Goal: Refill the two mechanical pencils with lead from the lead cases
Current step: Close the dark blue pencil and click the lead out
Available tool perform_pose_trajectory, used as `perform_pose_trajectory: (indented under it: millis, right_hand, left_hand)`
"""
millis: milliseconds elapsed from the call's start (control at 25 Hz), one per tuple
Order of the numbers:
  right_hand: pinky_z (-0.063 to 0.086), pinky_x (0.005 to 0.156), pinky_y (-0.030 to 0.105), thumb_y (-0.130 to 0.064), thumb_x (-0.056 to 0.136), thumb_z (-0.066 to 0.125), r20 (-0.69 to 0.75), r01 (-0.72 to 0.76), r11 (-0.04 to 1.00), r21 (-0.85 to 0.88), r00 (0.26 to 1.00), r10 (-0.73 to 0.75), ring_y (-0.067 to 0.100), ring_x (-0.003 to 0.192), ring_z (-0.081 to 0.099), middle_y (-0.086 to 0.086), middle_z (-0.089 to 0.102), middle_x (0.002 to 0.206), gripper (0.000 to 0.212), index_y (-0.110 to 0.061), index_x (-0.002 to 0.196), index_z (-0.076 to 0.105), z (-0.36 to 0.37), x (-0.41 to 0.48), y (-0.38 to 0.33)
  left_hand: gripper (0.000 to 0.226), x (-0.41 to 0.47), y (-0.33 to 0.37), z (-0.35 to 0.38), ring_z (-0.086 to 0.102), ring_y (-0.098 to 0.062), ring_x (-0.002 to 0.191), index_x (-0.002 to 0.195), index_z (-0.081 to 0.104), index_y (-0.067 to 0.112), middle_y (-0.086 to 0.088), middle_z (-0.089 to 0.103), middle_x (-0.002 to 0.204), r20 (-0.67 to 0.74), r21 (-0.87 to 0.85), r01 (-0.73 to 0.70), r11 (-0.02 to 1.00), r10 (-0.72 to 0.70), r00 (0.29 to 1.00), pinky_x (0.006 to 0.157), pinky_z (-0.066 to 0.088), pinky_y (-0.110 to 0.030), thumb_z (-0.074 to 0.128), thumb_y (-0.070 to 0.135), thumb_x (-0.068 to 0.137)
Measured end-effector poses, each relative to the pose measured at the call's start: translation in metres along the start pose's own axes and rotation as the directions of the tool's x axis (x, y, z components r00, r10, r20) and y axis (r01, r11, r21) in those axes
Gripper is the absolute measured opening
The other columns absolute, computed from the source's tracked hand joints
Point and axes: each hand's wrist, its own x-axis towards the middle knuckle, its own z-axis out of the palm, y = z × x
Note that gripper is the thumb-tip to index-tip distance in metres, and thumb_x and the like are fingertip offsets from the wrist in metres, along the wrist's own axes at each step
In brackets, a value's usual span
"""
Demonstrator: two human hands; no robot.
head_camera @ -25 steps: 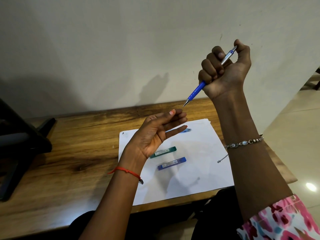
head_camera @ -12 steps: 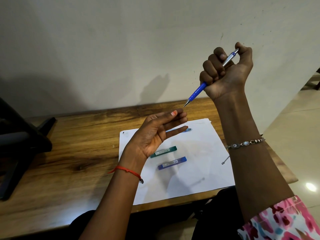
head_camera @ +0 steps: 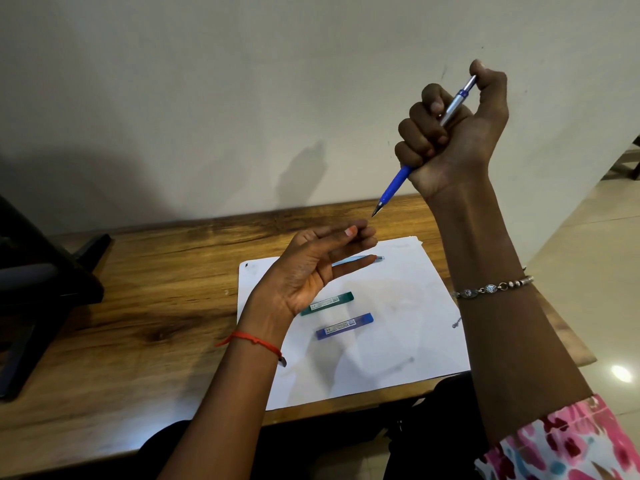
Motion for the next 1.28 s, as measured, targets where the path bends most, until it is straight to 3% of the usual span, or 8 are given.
perform_pose_trajectory:
  millis: [200, 640, 1080, 1280]
  right_hand:
    - [0.011, 0.041, 0.013, -0.042, 0.090, 0.025, -0.007, -0.016, 0.989, -0.149, 1.000, 0.015, 0.011, 0.038, 0.007, -0.006, 0.016, 0.036, 0.053, -0.014, 0.046, 0.033, 0.009, -0.002, 0.001]
    - [0.014, 0.040, 0.014, -0.046, 0.091, 0.025, 0.004, -0.016, 0.982, -0.186, 1.000, 0.017, 0.010, 0.034, 0.011, -0.006, 0.018, 0.035, 0.057, -0.012, 0.046, 0.035, 0.009, -0.002, 0.004]
    - [0.009, 0.039, 0.013, -0.040, 0.088, 0.024, -0.048, -0.016, 0.998, 0.063, 0.999, 0.019, 0.009, 0.031, 0.013, -0.005, 0.018, 0.034, 0.049, -0.013, 0.048, 0.034, -0.010, 0.005, 0.013]
    - [0.012, 0.035, 0.013, -0.043, 0.087, 0.025, -0.065, -0.009, 0.977, 0.211, 0.998, 0.023, 0.009, 0.029, 0.017, -0.005, 0.020, 0.034, 0.053, -0.012, 0.045, 0.038, -0.019, 0.009, 0.021]
  left_hand:
    - [0.017, 0.001, -0.002, 0.002, 0.072, -0.013, 0.074, 0.091, 0.067, 0.005, -0.003, 0.075, 0.076, -0.029, 0.018, 0.037, 0.999, -0.036, 0.999, 0.068, 0.060, -0.028, 0.050, 0.006, 0.090]
    - [0.020, 0.002, -0.006, 0.004, 0.072, -0.013, 0.069, 0.088, 0.066, 0.003, -0.004, 0.075, 0.072, -0.057, -0.033, 0.065, 0.997, -0.067, 0.996, 0.064, 0.059, -0.024, 0.047, -0.003, 0.089]
    - [0.017, 0.002, -0.005, 0.002, 0.070, -0.009, 0.062, 0.086, 0.065, 0.001, -0.002, 0.073, 0.067, -0.083, -0.041, 0.028, 0.999, -0.031, 0.996, 0.065, 0.059, -0.023, 0.049, -0.001, 0.089]
    - [0.033, 0.001, -0.003, 0.001, 0.071, -0.011, 0.065, 0.073, 0.074, 0.004, -0.005, 0.074, 0.071, -0.054, -0.100, 0.015, 0.995, -0.020, 0.998, 0.061, 0.058, -0.023, 0.046, 0.001, 0.090]
